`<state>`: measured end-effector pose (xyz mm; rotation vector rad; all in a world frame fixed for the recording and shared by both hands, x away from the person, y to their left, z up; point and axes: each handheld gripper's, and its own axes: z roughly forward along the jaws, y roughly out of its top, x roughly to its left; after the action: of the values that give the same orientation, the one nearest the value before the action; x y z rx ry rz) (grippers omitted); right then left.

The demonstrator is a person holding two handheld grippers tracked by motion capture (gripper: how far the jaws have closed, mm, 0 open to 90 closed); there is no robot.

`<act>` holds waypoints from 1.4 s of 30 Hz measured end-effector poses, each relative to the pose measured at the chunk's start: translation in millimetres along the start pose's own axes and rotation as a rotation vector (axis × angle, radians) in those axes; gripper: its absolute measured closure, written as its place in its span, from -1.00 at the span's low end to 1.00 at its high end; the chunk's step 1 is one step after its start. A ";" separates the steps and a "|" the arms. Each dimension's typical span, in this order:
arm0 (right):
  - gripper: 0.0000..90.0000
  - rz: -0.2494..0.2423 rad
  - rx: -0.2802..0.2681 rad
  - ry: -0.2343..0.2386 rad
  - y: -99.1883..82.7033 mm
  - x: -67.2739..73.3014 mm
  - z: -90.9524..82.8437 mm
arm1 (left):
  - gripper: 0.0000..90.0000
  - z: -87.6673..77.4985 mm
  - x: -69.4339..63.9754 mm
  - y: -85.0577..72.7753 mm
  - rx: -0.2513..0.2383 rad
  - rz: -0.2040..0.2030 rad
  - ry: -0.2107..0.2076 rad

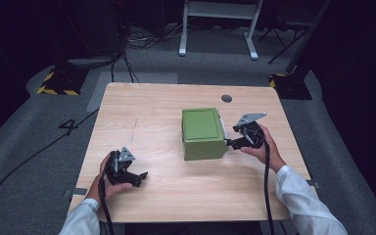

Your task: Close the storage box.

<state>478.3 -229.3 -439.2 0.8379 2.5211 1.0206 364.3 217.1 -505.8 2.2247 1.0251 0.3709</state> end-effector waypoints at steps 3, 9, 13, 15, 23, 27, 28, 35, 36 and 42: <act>-0.47 -0.001 -0.004 -0.001 -0.5 -1.1 -3.4 | -1.00 0.0 0.0 0.0 0.000 0.000 0.000; -0.47 -0.011 -0.005 -0.029 -2.2 -2.3 -11.8 | -1.00 0.0 0.0 0.0 0.000 0.000 0.000; -0.46 -0.018 0.013 -0.044 -6.6 -6.3 -14.9 | -1.00 0.0 0.0 0.0 0.000 0.000 0.000; -0.46 -0.012 0.001 -0.041 -10.2 -8.8 -19.8 | -1.00 0.0 0.0 0.0 0.000 0.000 0.000; -0.47 -0.014 0.003 -0.057 -20.3 -12.7 -31.3 | -1.00 0.0 0.0 0.0 0.000 0.000 0.000; -0.49 -0.010 0.006 -0.044 -25.3 -15.5 -38.0 | -1.00 -0.3 -0.2 -0.4 0.001 -0.003 -0.002; -0.48 -0.011 0.004 -0.052 -26.7 -15.5 -40.1 | -1.00 -0.4 -0.2 -0.4 0.001 -0.001 -0.001; -0.48 -0.034 0.017 -0.065 -39.0 -15.4 -51.2 | -1.00 -0.5 -0.1 -0.4 0.002 0.000 -0.001; -0.48 -0.036 0.019 -0.066 -41.0 -15.4 -52.6 | -1.00 -0.5 -0.1 -0.5 0.002 0.000 -0.001; -0.48 -0.036 0.031 -0.068 -54.8 -15.6 -61.2 | -1.00 -0.6 -0.2 -0.5 0.002 -0.001 -0.002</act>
<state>439.9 -303.3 -434.0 0.8185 2.4911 0.9285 363.6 217.5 -505.7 2.2259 1.0257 0.3678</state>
